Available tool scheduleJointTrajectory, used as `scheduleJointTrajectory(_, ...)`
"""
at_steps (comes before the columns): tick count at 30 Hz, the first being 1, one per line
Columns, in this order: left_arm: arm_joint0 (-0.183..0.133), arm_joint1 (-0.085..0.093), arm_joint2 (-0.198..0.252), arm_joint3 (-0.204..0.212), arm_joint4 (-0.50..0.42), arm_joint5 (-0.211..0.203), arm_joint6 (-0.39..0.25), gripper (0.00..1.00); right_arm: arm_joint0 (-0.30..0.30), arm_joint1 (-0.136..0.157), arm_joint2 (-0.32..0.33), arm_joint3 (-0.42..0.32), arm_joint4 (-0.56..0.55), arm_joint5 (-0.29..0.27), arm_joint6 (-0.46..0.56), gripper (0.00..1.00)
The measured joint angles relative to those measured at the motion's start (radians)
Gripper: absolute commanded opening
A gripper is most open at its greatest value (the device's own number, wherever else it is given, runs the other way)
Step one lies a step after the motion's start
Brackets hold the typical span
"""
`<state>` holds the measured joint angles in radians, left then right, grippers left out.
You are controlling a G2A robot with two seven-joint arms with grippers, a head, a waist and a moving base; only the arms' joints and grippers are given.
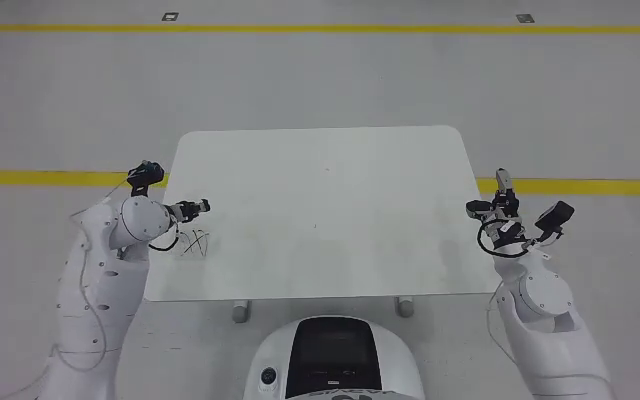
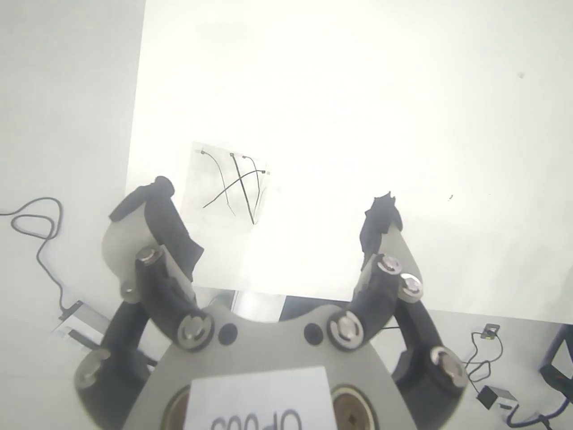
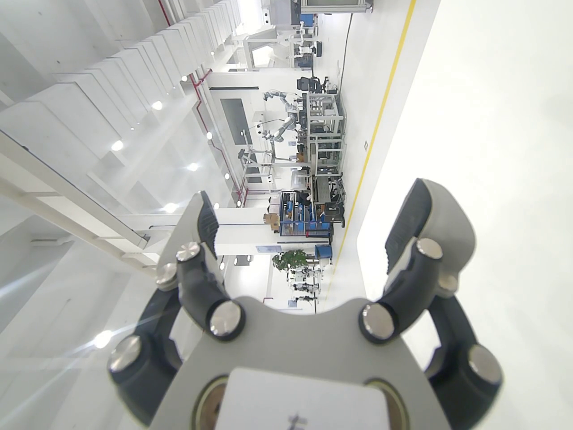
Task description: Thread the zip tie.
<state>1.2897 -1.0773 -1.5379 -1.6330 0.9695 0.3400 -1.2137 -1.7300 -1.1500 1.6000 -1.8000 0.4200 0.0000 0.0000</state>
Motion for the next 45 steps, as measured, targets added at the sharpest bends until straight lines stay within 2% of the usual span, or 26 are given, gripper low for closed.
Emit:
scheduleJointTrajectory(8, 0.001, 0.0, 0.0, -0.001, -0.001, 0.0, 0.001, 1.0, 0.0, 0.0, 0.0, 0.0, 0.0, 0.0, 0.0, 1.0)
scheduleJointTrajectory(10, 0.0, 0.001, 0.01, 0.013, 0.013, -0.007, 0.004, 1.0, 0.0, 0.0, 0.0, 0.0, 0.0, 0.0, 0.0, 1.0)
scheduleJointTrajectory(13, -0.028, 0.001, 0.033, 0.067, 0.046, -0.002, -0.023, 1.0, 0.0, 0.0, 0.0, 0.0, 0.0, 0.0, 0.0, 1.0)
scheduleJointTrajectory(17, -0.084, -0.002, 0.068, 0.16, 0.07, 0.0, -0.08, 1.0, 0.0, 0.0, 0.0, 0.0, 0.0, 0.0, 0.0, 1.0)
scheduleJointTrajectory(20, -0.127, -0.011, 0.067, 0.237, 0.054, 0.0, -0.104, 1.0, 0.0, 0.0, 0.0, 0.0, 0.0, 0.0, 0.0, 1.0)
scheduleJointTrajectory(21, -0.133, -0.013, 0.065, 0.247, 0.049, 0.0, -0.107, 1.0, 0.0, 0.0, 0.0, 0.0, 0.0, 0.0, 0.0, 1.0)
scheduleJointTrajectory(32, -0.132, -0.013, 0.065, 0.247, 0.048, 0.0, -0.107, 1.0, 0.0, 0.0, 0.0, 0.0, 0.0, 0.0, 0.0, 1.0)
scheduleJointTrajectory(34, -0.132, -0.012, 0.067, 0.247, 0.044, -0.011, -0.11, 1.0, 0.0, 0.0, 0.0, 0.0, 0.0, 0.0, 0.0, 1.0)
scheduleJointTrajectory(36, -0.137, -0.009, 0.075, 0.244, 0.058, -0.028, -0.141, 1.0, 0.0, 0.0, 0.0, 0.0, 0.0, 0.0, 0.0, 1.0)
scheduleJointTrajectory(38, -0.146, -0.007, 0.084, 0.25, 0.065, -0.022, -0.177, 1.0, 0.0, 0.0, 0.0, 0.0, 0.0, 0.0, 0.0, 1.0)
scheduleJointTrajectory(41, -0.157, -0.003, 0.115, 0.268, 0.098, -0.013, -0.177, 1.0, 0.0, 0.0, 0.0, 0.0, 0.0, 0.0, 0.0, 1.0)
scheduleJointTrajectory(45, -0.157, -0.003, 0.116, 0.267, 0.1, -0.012, -0.176, 1.0, 0.0, 0.0, 0.0, 0.0, 0.0, 0.0, 0.0, 1.0)
